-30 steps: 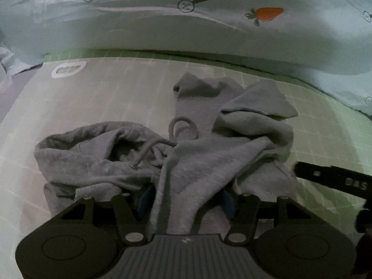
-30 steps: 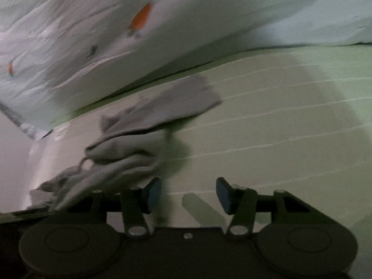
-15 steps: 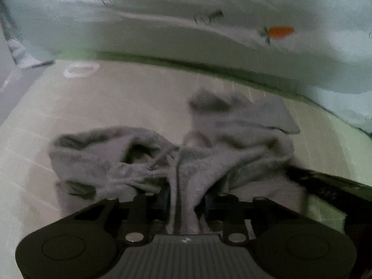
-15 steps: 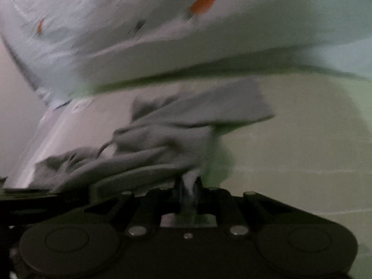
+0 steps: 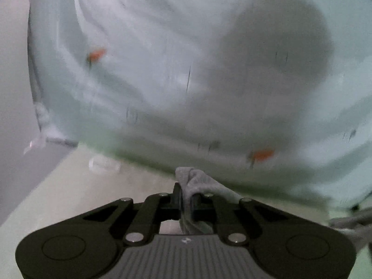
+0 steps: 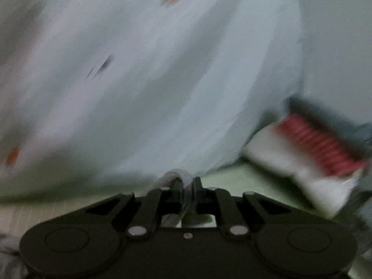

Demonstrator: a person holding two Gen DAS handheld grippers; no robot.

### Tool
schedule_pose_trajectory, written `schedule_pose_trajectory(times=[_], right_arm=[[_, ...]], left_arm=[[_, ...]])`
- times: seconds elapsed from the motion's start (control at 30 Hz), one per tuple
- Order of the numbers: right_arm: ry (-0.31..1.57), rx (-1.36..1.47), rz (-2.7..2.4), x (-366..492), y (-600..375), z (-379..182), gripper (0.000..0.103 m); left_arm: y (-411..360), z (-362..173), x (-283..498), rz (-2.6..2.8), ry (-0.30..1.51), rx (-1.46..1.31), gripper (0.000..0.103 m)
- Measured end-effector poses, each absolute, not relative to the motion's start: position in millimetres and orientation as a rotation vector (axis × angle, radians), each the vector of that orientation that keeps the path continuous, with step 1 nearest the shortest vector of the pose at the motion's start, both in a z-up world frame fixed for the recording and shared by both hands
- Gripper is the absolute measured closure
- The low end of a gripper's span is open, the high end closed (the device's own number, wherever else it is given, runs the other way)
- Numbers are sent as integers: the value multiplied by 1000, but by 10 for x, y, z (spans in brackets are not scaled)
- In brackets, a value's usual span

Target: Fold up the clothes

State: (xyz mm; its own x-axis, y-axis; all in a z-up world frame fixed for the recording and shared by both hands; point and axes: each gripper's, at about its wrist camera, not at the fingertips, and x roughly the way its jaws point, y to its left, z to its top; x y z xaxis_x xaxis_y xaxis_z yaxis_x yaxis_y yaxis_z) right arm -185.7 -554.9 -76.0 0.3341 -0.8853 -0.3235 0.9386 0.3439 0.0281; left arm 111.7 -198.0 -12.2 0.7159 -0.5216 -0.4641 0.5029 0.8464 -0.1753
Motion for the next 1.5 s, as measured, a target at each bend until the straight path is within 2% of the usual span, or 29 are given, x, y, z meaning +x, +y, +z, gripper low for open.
schedule_pose_trajectory(times=[0.1,0.2,0.27,0.33,0.37,0.47,0.7,0.9,1.07,1.23,1.33,1.37,1.4,1.43,1.47,1.5], right_arm=[[200,179,-1302,-2092,-5535,-535,94],[228,201,-1270,-2183,-5614,-563,91],[336,215,-1186,-2076,-5634,-712,81],[418,213,-1142,-1980,-5565,-863,55],[448,207,-1133,-1951,-5502,-936,53],[487,258,-1103,-1977,-5286,-1136,48],[568,502,-978,-2182,-4963,-1546,48],[623,586,-876,-2190,-4750,-1801,42],[658,585,-828,-2121,-4625,-1916,32],[655,639,-791,-2068,-4678,-1998,26],[656,663,-770,-2023,-4717,-2047,26],[654,669,-756,-2006,-4725,-2062,29],[657,666,-745,-1993,-4722,-2059,49],[661,661,-734,-1981,-4717,-2053,71],[664,656,-723,-1969,-4712,-2047,85],[676,627,-727,-1975,-4695,-2006,91]], left_arm=[[-1908,66,1186,-522,430,3,94],[-1835,-105,1505,-436,491,-1,90],[-1841,-329,1719,-370,603,23,79],[-1832,-522,1792,-319,690,24,76],[-1807,-600,1768,-318,721,7,72],[-1746,-784,1570,-331,782,-20,58],[-1751,-1145,1096,-437,956,-33,47],[-1938,-1488,663,-576,1102,-24,41],[-2131,-1669,516,-655,1173,14,36],[-2327,-1833,509,-702,1219,45,36],[-2425,-1890,487,-728,1227,65,37],[-2448,-1887,473,-749,1214,69,44],[-2471,-1886,464,-779,1205,72,58],[-2493,-1885,456,-810,1196,75,95],[-2505,-1866,450,-825,1185,79,94],[-2506,-1826,448,-825,1170,84,95]])
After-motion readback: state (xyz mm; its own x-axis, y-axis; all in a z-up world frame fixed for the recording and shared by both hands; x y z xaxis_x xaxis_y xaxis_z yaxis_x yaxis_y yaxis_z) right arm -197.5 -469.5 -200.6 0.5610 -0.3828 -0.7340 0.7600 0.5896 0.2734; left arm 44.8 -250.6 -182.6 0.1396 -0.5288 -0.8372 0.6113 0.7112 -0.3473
